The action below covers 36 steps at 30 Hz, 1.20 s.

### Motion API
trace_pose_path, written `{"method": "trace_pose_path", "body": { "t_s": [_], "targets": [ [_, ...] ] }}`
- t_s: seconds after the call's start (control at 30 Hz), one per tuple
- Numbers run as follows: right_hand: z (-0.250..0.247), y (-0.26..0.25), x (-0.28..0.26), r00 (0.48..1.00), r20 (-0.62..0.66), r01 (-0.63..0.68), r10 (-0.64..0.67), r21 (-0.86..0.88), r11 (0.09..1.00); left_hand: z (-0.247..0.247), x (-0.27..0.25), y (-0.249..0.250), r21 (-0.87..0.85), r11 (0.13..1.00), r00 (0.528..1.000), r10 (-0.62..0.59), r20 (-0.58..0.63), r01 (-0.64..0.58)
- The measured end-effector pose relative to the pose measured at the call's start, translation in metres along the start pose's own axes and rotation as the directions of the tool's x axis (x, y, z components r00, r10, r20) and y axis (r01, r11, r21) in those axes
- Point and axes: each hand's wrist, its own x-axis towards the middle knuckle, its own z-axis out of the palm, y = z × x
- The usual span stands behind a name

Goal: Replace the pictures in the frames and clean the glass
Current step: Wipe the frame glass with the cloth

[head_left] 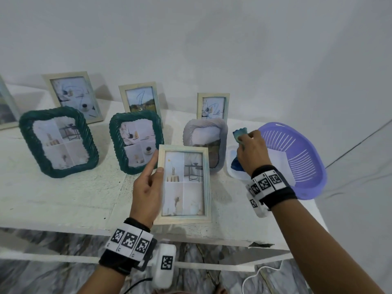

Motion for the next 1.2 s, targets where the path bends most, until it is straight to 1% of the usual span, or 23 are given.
{"method": "trace_pose_path", "body": {
  "t_s": [0.07,0.17,0.27,0.33,0.47,0.57,0.63,0.7,0.73,0.77,0.8,0.83,0.87,0.9,0.93,1.0,1.03,1.07,1.13,1.2],
  "targets": [
    [0.009,0.000,0.006,0.996,0.087,0.019,-0.012,-0.083,0.996,0.001,0.000,0.005,-0.004,1.000,1.000,0.005,0.000,-0.005],
    [0.024,0.002,0.009,0.966,0.255,0.021,0.045,-0.253,0.967,0.001,0.001,0.006,-0.006,1.000,1.000,-0.005,-0.014,0.005],
    [0.042,0.007,0.006,0.922,0.371,-0.016,0.110,-0.247,0.969,0.000,0.002,0.006,-0.002,1.000,1.000,-0.023,-0.016,0.023],
    [0.054,0.012,0.003,0.906,0.403,-0.048,0.130,-0.206,0.977,0.000,0.003,0.007,-0.018,0.999,0.999,-0.028,-0.021,0.027],
    [0.064,0.017,-0.002,0.911,0.379,-0.120,0.163,-0.135,0.984,0.000,0.004,0.008,-0.032,0.998,0.999,-0.050,-0.012,0.050],
    [0.061,0.020,-0.013,0.931,0.342,-0.125,0.124,-0.019,0.992,0.000,0.004,0.008,-0.027,0.999,0.999,-0.045,-0.016,0.044],
    [0.052,0.016,-0.029,0.965,0.252,-0.097,0.076,0.069,0.993,0.000,0.005,0.010,-0.021,0.999,0.999,-0.045,-0.013,0.045],
    [0.038,0.007,-0.051,0.992,0.115,-0.065,0.044,0.187,0.980,0.001,0.006,0.011,-0.014,0.998,0.998,-0.058,-0.018,0.057],
    [0.032,0.000,-0.064,0.996,0.076,-0.073,0.053,0.283,0.956,0.001,0.006,0.011,-0.011,0.998,0.998,-0.063,-0.027,0.063],
    [0.025,-0.009,-0.075,0.993,0.088,-0.106,0.076,0.418,0.902,0.002,0.006,0.012,-0.008,0.998,0.997,-0.065,-0.037,0.064],
    [0.018,-0.019,-0.087,0.983,0.155,-0.172,0.099,0.579,0.797,0.003,0.007,0.012,-0.005,0.998,0.997,-0.067,-0.046,0.067],
    [0.013,-0.030,-0.098,0.963,0.252,-0.255,0.100,0.719,0.647,0.004,0.007,0.011,-0.010,0.998,0.996,-0.070,-0.049,0.069],
    [0.008,-0.040,-0.108,0.937,0.338,-0.334,0.084,0.804,0.493,0.006,0.007,0.011,-0.018,0.997,0.996,-0.075,-0.047,0.075],
    [0.006,-0.048,-0.116,0.919,0.389,-0.383,0.061,0.847,0.370,0.007,0.006,0.011,-0.016,0.997,0.996,-0.082,-0.042,0.081],
    [0.005,-0.055,-0.123,0.913,0.406,-0.402,0.049,0.872,0.277,0.009,0.005,0.011,-0.005,0.996,0.995,-0.090,-0.031,0.090],
    [0.008,-0.064,-0.132,0.919,0.387,-0.394,0.079,0.909,0.138,0.010,0.003,0.013,0.014,0.992,0.993,-0.122,0.004,0.122],
    [0.009,-0.067,-0.136,0.923,0.370,-0.379,0.105,0.920,0.100,0.010,0.002,0.013,0.018,0.988,0.988,-0.151,0.041,0.150],
    [0.009,-0.069,-0.138,0.927,0.355,-0.366,0.120,0.927,0.085,0.010,0.000,0.012,0.031,0.981,0.977,-0.194,0.089,0.192],
    [0.008,-0.076,-0.142,0.937,0.332,-0.343,0.106,0.932,0.113,0.009,-0.003,0.008,0.086,0.962,0.939,-0.272,0.209,0.259],
    [0.008,-0.084,-0.147,0.959,0.282,-0.284,0.037,0.943,0.171,0.009,-0.006,0.005,0.060,0.939,0.886,-0.339,0.316,0.338]
  ]
}}
